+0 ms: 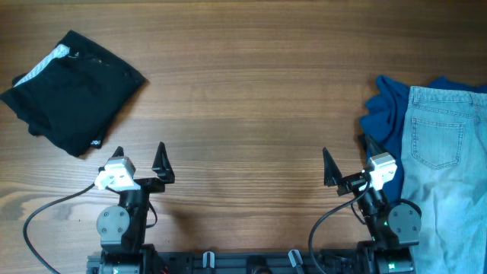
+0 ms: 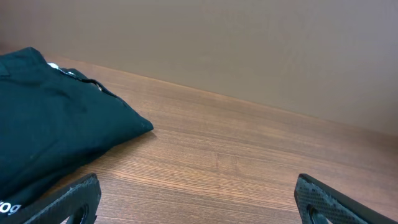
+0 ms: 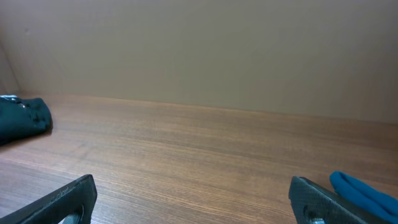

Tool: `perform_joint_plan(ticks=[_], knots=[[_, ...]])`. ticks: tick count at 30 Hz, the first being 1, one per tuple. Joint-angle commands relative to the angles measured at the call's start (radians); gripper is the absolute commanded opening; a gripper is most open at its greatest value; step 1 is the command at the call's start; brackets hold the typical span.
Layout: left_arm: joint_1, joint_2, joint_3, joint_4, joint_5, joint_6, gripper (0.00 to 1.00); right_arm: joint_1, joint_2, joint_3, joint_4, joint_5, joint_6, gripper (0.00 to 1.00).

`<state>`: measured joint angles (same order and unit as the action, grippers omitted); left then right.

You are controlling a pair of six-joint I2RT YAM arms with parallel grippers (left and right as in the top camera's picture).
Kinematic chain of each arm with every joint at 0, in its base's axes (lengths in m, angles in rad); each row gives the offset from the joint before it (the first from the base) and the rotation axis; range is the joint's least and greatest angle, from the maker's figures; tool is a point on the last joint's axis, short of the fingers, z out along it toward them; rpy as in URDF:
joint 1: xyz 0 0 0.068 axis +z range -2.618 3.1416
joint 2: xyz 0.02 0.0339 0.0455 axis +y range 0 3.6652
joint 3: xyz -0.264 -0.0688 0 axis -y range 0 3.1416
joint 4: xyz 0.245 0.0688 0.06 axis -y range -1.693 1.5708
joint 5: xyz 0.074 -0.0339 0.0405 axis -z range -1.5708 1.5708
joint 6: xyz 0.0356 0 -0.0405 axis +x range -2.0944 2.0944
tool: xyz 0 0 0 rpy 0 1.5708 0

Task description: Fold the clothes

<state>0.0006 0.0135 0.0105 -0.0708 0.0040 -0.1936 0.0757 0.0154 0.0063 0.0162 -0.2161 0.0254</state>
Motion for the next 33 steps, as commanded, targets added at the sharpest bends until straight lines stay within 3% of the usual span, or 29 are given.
perform_joint_plan(ticks=[1,33], knots=[[-0.006,-0.007,-0.005,-0.001,-0.013,-0.009,1.00,-0.004,-0.002,-0.001,0.004,-0.009,0.007,1.00],[-0.008,-0.007,-0.005,0.000,-0.013,-0.009,1.00,0.011,0.001,-0.001,0.003,-0.009,0.007,1.00]])
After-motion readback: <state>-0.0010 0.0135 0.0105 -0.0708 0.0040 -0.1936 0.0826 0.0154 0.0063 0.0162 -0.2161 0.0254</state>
